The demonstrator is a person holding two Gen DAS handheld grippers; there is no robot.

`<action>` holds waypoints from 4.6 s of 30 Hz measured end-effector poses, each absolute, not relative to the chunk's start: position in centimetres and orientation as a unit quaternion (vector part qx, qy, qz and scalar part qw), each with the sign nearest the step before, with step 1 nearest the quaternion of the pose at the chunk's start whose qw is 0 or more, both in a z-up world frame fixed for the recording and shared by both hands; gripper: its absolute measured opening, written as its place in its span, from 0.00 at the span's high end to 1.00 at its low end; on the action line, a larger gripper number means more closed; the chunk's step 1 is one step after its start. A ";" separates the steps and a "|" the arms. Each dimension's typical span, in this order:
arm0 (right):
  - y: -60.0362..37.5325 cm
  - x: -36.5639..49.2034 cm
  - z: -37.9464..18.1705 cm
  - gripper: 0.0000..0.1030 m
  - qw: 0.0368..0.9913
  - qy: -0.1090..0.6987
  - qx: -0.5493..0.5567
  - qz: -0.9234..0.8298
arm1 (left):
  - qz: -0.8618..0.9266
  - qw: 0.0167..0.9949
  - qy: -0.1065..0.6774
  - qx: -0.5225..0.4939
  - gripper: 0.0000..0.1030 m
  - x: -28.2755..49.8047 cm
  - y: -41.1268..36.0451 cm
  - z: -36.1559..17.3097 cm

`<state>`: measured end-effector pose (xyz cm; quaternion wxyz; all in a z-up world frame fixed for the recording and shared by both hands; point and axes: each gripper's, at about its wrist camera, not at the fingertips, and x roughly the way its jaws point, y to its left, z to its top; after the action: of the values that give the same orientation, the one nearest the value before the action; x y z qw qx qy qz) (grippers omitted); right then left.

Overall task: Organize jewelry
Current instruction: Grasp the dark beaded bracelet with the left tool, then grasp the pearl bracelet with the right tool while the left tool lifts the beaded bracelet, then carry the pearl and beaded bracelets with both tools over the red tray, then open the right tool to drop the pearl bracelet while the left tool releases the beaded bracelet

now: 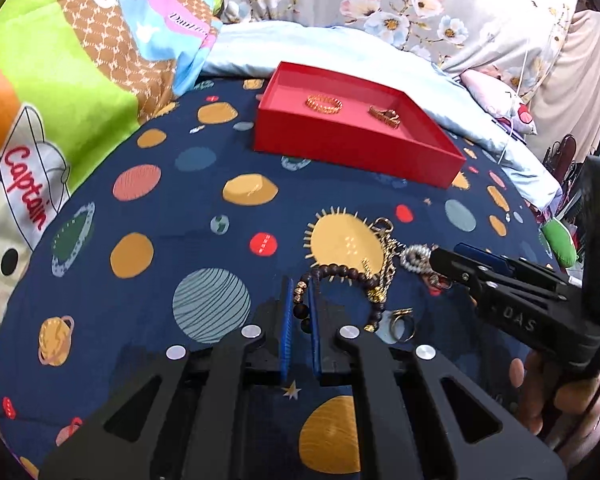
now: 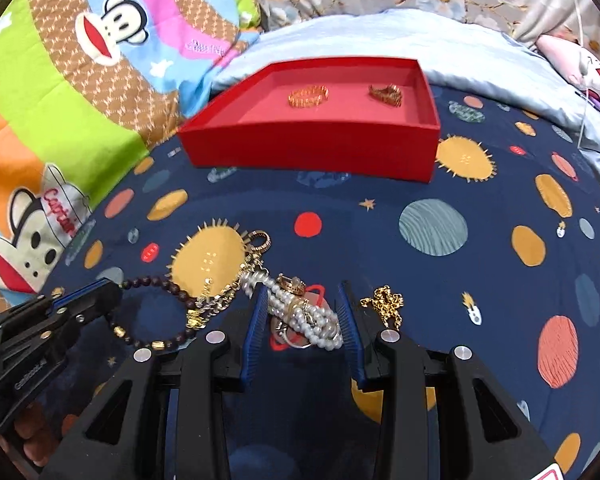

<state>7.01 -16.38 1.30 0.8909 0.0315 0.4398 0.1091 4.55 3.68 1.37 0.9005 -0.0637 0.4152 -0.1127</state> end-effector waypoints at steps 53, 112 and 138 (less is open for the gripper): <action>-19.7 -1.0 3.9 0.86 0.888 0.410 0.132 0.162 | -0.167 0.914 0.368 -0.041 0.93 4.7 0.8 8.2; -21.2 20.3 9.1 0.86 0.923 0.364 0.079 0.098 | -0.146 0.946 0.288 -0.029 0.93 20.8 -2.1 12.9; -22.5 24.1 6.1 0.60 0.930 0.355 0.075 0.061 | -0.086 0.946 0.310 -0.034 0.51 26.9 -1.7 7.8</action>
<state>24.14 -22.50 6.08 0.9298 0.0747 0.3551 0.0615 26.91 -1.66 7.78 0.9461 -0.0336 0.3104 -0.0856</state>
